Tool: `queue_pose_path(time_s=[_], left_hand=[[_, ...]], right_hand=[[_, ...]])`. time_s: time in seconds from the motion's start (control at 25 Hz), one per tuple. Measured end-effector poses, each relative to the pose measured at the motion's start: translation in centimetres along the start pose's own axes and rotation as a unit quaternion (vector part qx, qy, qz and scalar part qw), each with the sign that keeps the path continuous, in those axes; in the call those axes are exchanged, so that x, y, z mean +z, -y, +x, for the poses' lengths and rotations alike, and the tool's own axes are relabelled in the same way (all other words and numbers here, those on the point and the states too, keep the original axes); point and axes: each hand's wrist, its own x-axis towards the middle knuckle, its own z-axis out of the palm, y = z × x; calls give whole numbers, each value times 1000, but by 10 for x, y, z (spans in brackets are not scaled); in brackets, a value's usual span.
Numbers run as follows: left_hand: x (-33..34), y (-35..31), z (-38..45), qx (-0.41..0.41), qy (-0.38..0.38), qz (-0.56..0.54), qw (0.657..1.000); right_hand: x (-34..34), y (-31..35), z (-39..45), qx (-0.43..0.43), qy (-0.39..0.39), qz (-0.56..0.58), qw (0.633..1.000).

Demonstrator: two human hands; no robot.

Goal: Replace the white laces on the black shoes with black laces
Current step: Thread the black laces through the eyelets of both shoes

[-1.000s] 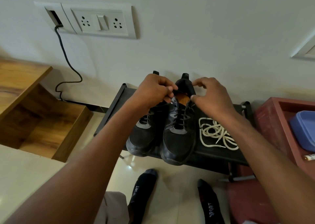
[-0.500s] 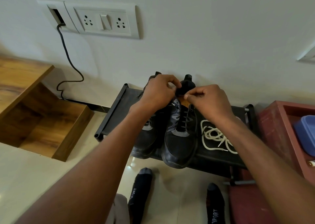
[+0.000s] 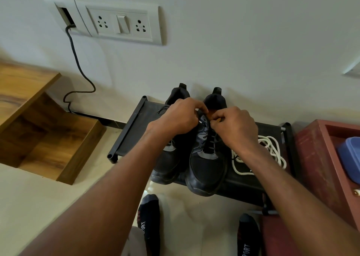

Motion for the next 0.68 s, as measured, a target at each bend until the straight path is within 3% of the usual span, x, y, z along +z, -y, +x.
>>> queue_pose_path(time_s=[0.16, 0.68], left_hand=[[4, 3, 4, -4, -10, 0, 1000], [13, 3, 10, -37, -82, -55, 994]], right_hand=[[6, 0, 3, -17, 8, 57, 998], [-8, -10, 4, -73, 114, 43, 990]])
